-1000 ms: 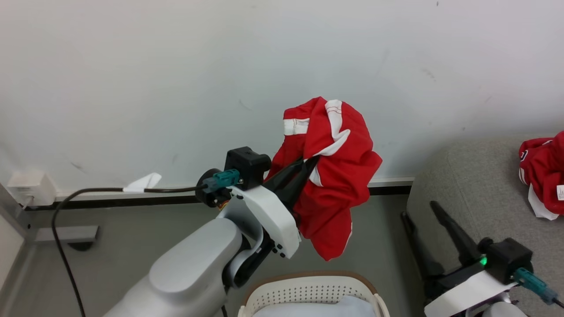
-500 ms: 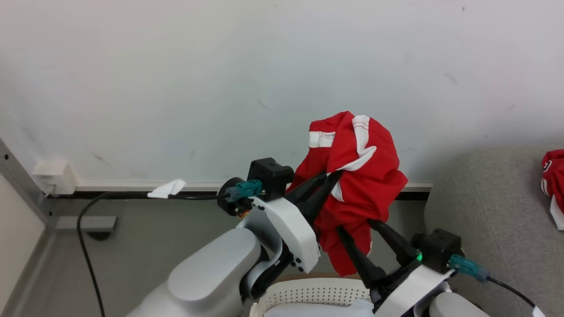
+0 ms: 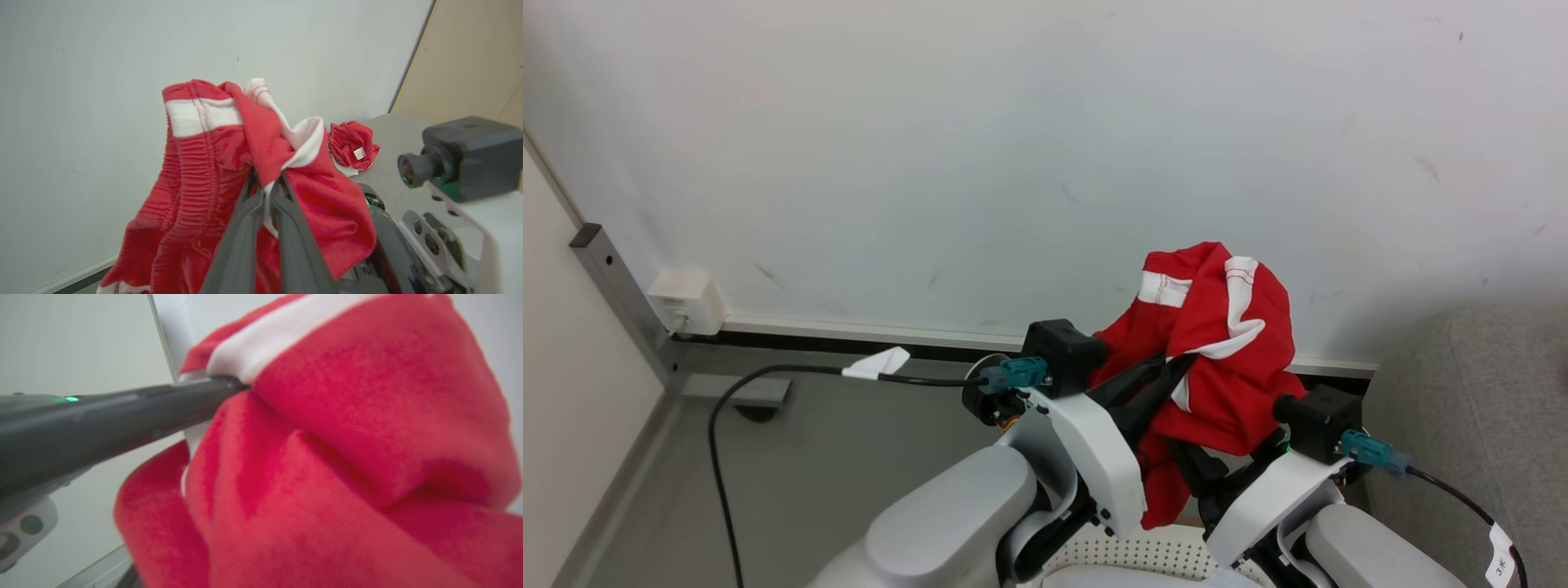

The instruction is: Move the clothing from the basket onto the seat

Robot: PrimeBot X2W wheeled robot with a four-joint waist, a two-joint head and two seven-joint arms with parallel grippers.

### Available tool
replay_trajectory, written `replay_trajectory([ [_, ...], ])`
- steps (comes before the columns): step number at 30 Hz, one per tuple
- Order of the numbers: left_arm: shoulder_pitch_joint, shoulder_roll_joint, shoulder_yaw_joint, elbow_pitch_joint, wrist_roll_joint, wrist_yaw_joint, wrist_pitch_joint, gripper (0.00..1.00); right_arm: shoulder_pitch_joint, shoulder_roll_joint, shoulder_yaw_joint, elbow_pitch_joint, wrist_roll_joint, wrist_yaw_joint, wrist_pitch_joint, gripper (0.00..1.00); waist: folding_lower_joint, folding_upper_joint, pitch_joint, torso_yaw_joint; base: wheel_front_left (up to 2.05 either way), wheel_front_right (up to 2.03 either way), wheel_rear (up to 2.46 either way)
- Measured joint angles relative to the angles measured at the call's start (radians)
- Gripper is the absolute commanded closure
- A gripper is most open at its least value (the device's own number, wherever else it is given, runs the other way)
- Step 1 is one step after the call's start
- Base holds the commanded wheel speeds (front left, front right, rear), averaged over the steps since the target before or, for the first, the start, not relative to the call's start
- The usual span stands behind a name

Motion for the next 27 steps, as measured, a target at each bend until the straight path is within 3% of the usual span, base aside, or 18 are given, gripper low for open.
replay_trajectory([
  [2, 0.003, -0.002, -0.001, 0.004, -0.007, 0.000, 0.000, 1.00, -0.001, 0.000, 0.001, 0.009, -0.001, 0.000, 0.000, 1.00, 0.0000, 0.0000, -0.001, 0.005, 0.00, 0.00, 0.00],
  [14, 0.019, 0.004, 0.002, 0.029, -0.025, 0.002, -0.003, 1.00, 0.030, -0.008, -0.053, -0.013, -0.013, 0.000, 0.000, 1.00, 0.0000, 0.0000, 0.007, -0.013, 0.00, 0.00, 0.00],
  [15, 0.021, 0.004, 0.002, 0.029, -0.028, 0.002, -0.006, 0.84, 0.036, -0.010, -0.062, -0.018, -0.018, 0.000, 0.000, 1.00, 0.0000, 0.0000, 0.008, -0.016, 0.00, 0.00, 0.00],
  [16, 0.022, 0.004, 0.002, 0.029, -0.031, 0.003, -0.007, 0.56, 0.042, -0.012, -0.071, -0.021, -0.019, 0.000, 0.000, 1.00, 0.0000, 0.0000, 0.009, -0.020, 0.00, 0.00, 0.00],
  [17, 0.023, 0.003, 0.002, 0.029, -0.031, 0.005, -0.009, 0.00, 0.045, -0.015, -0.078, -0.024, -0.021, 0.000, 0.000, 1.00, 0.0000, 0.0000, 0.011, -0.024, 0.00, 0.00, 0.00],
  [27, 0.041, 0.001, -0.006, 0.013, -0.032, 0.004, -0.035, 0.00, 0.084, -0.064, -0.173, -0.047, -0.053, 0.000, 0.000, 1.00, 0.0000, 0.0000, 0.022, -0.082, 0.00, 0.00, 0.00],
])
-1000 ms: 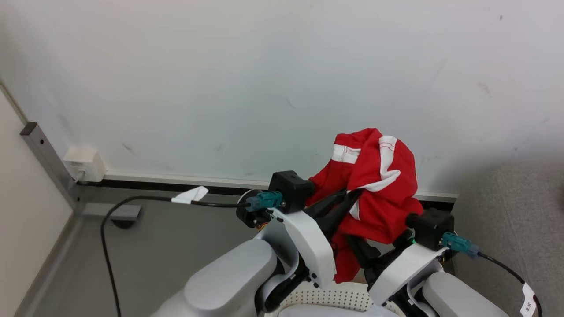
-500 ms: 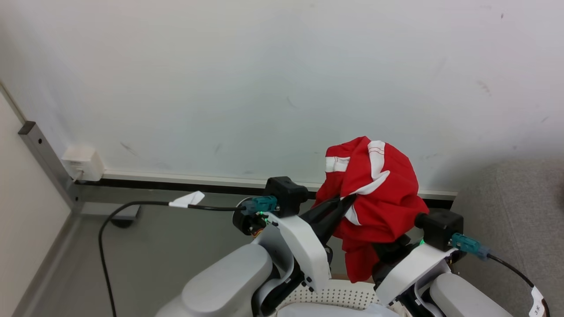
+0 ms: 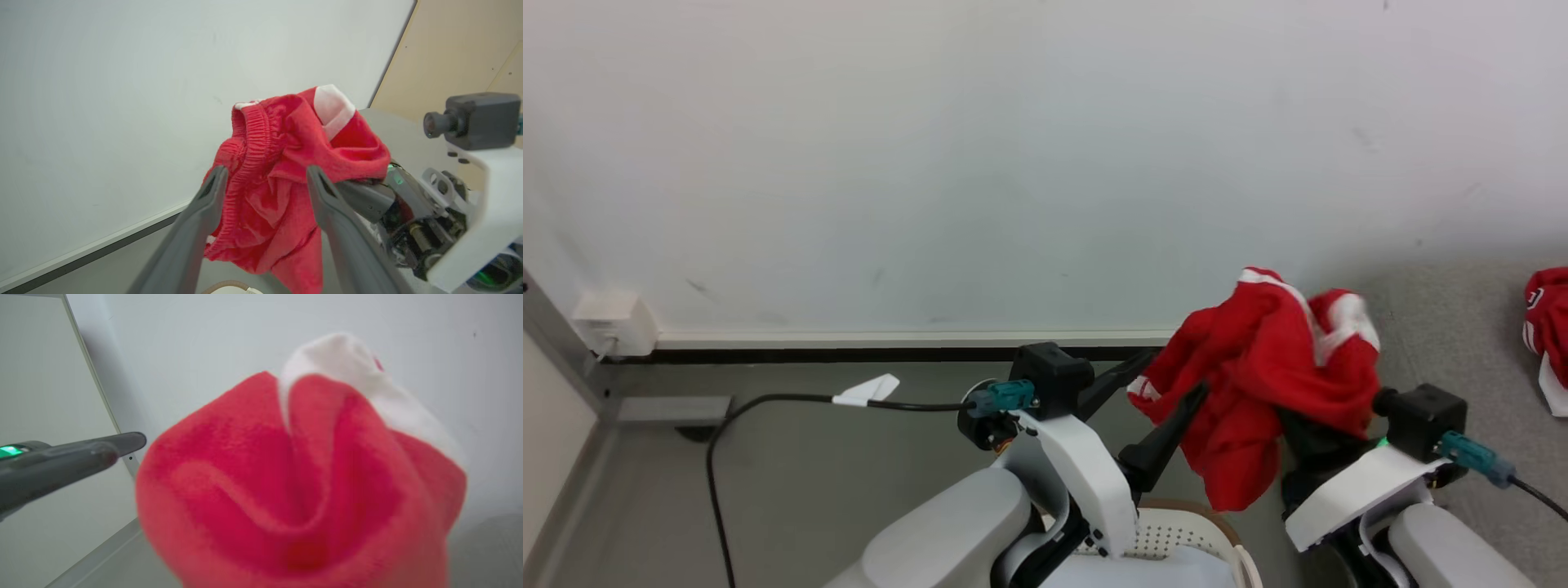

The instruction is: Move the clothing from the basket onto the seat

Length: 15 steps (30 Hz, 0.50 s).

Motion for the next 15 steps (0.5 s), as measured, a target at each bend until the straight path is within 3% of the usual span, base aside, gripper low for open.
replay_trajectory([
  [15, 0.009, 0.031, -0.040, -0.033, 0.056, -0.039, -0.067, 0.00, 0.040, -0.120, -0.185, -0.124, -0.091, 0.000, 0.000, 1.00, 0.0000, 0.0001, 0.029, -0.205, 0.00, 0.00, 0.00],
])
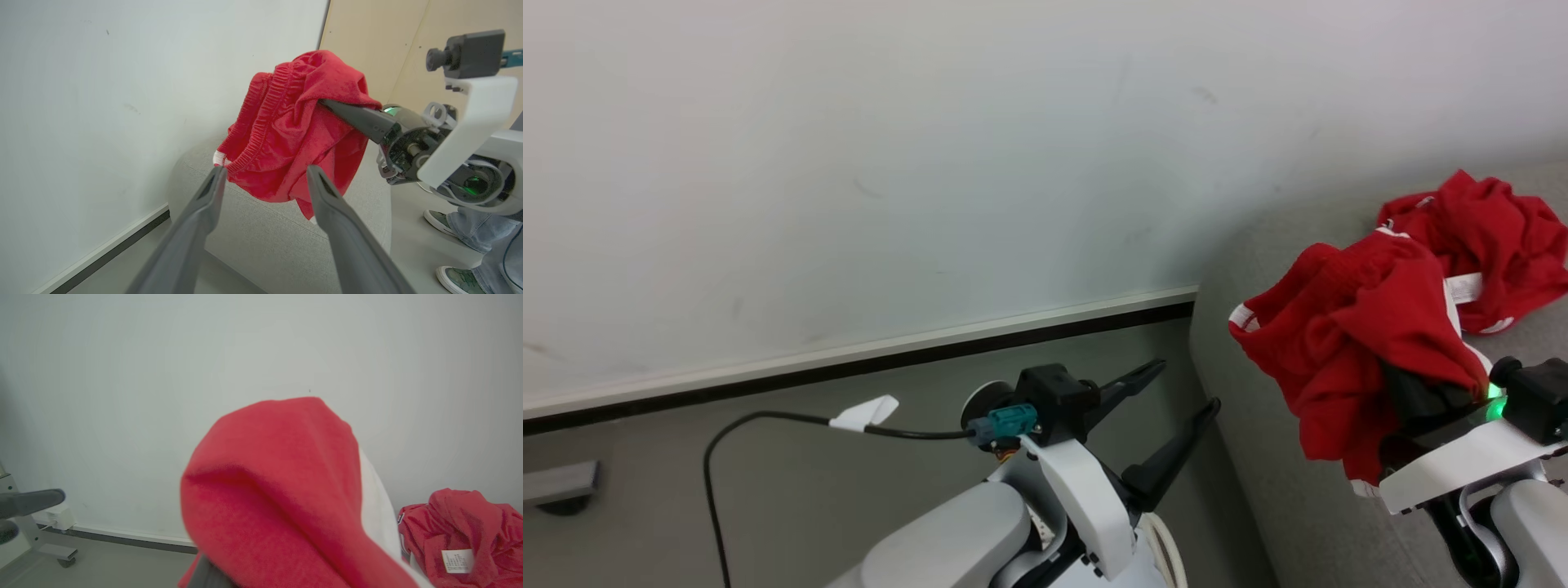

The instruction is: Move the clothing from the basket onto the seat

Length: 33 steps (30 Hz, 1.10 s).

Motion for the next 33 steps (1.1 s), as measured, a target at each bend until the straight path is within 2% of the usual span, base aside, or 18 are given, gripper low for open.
replay_trajectory([
  [8, -0.002, 0.003, -0.012, 0.000, 0.044, -0.004, -0.025, 0.00, 0.042, -0.035, -0.075, -0.058, -0.037, 0.000, 0.000, 1.00, 0.0000, 0.0000, 0.031, -0.134, 0.00, 0.00, 0.00],
  [17, -0.005, 0.002, -0.025, 0.016, 0.080, -0.009, -0.037, 0.00, 0.101, -0.017, -0.158, -0.110, -0.062, 0.000, 0.000, 1.00, 0.0000, 0.0000, 0.093, -0.230, 0.00, 0.00, 0.00],
  [26, -0.035, 0.006, -0.026, 0.005, 0.121, -0.008, -0.041, 0.00, 0.111, -0.001, -0.232, -0.145, -0.041, 0.000, 0.000, 1.00, 0.0000, 0.0000, 0.149, -0.243, 0.00, 0.00, 0.00],
  [33, -0.077, 0.032, -0.021, -0.040, 0.183, -0.002, -0.045, 0.00, 0.056, -0.055, -0.336, -0.124, 0.001, 0.000, 0.030, 1.00, 0.0001, 0.0000, 0.234, -0.210, 0.00, 0.00, 0.00],
])
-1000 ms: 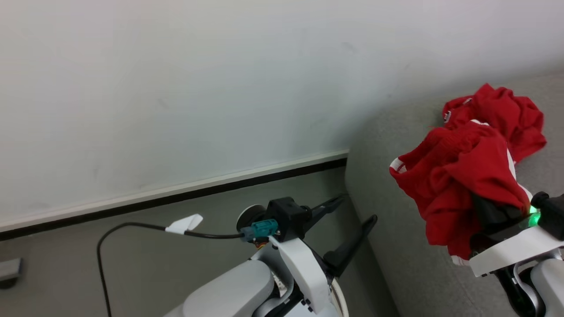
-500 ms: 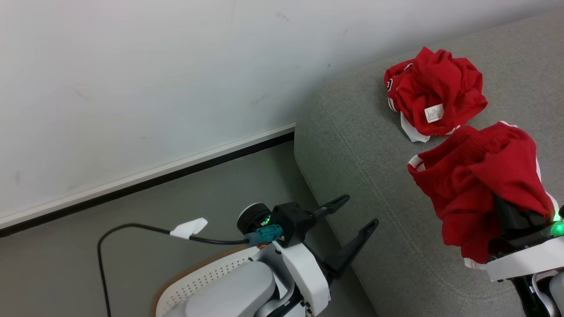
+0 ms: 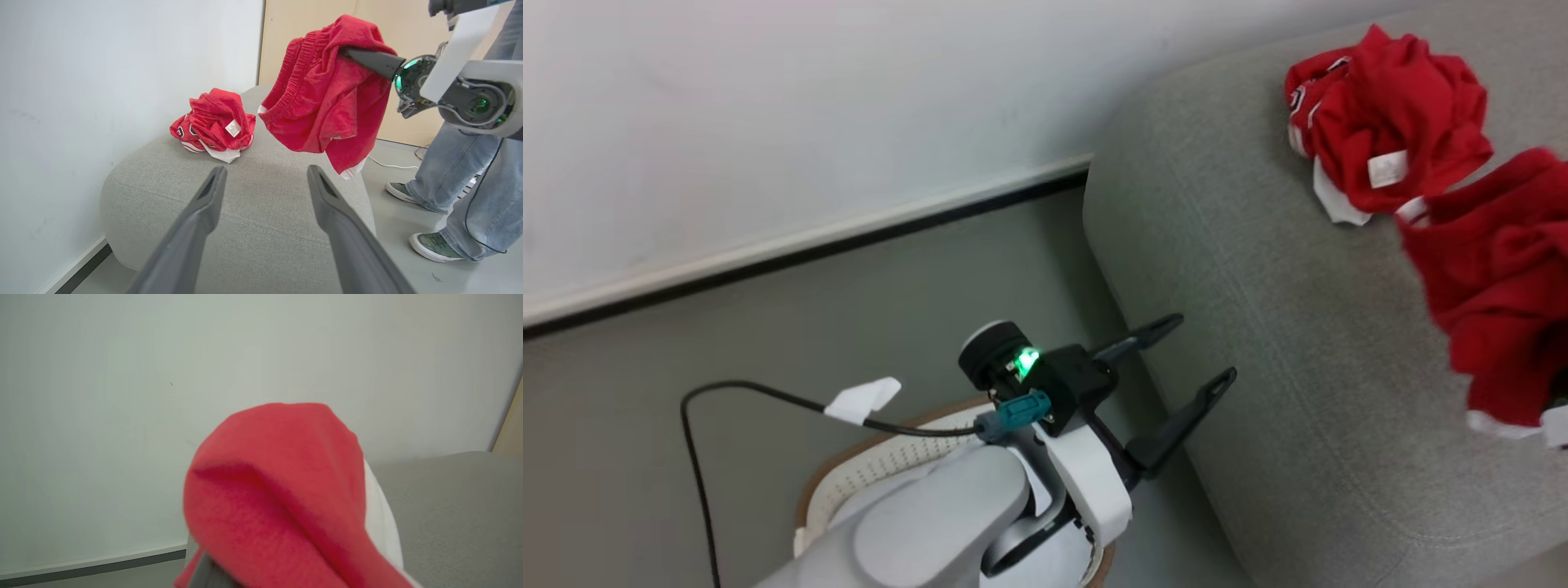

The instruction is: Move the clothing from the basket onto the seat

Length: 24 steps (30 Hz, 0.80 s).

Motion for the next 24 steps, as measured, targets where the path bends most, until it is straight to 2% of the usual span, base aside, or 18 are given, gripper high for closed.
replay_trajectory([
  [11, -0.093, 0.046, 0.005, -0.069, 0.087, -0.004, -0.002, 0.00, -0.088, -0.075, -0.208, 0.112, 0.021, 0.000, 0.093, 1.00, 0.0001, 0.0000, 0.199, 0.082, 0.00, 0.00, 0.00],
  [21, -0.132, 0.060, 0.003, -0.081, 0.115, -0.015, -0.003, 0.00, -0.237, -0.142, -0.291, 0.256, 0.009, 0.000, 0.219, 1.00, 0.0002, 0.0000, 0.363, 0.159, 0.00, 0.00, 0.00],
  [22, -0.133, 0.060, 0.003, -0.080, 0.115, -0.016, -0.003, 0.00, -0.247, -0.149, -0.291, 0.276, 0.002, 0.000, 0.236, 0.91, 0.0002, 0.0000, 0.375, 0.167, 0.00, 0.00, 0.00],
  [24, -0.134, 0.060, 0.005, -0.078, 0.115, -0.016, -0.003, 0.00, -0.263, -0.158, -0.282, 0.312, -0.017, 0.000, 0.274, 0.23, 0.0001, 0.0000, 0.394, 0.182, 0.00, 0.00, 0.00],
])
